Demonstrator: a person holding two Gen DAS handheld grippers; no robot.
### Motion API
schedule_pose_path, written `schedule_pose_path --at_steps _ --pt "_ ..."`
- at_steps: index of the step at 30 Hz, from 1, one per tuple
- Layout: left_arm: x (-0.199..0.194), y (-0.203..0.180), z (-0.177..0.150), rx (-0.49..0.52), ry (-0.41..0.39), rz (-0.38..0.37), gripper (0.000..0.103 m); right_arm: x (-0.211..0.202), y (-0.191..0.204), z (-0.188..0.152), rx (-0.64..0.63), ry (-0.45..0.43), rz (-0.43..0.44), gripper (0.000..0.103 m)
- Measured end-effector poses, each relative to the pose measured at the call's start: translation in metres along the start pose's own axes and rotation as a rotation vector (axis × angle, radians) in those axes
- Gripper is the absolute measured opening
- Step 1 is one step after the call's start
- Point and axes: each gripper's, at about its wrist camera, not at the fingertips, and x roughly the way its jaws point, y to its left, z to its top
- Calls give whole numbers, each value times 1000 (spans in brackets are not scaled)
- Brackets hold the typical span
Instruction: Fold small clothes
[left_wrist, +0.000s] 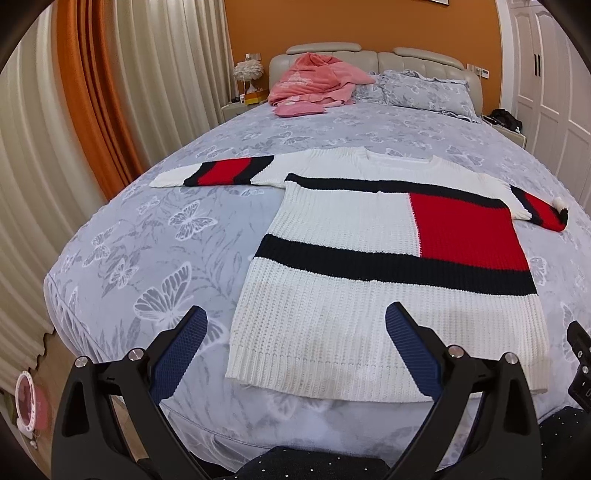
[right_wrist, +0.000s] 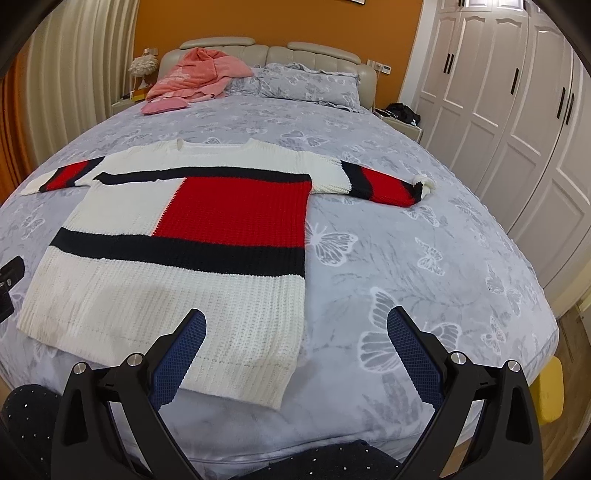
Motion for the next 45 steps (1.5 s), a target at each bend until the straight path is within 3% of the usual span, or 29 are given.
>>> schedule_pose_path --at_steps 9,45 --pt "2 5 -3 -30 11 12 95 -3 3 -1 -15 -15 7 97" --pt "-2 -3 -5 11 -7 17 95 0 1 -2 7 0 23 97"
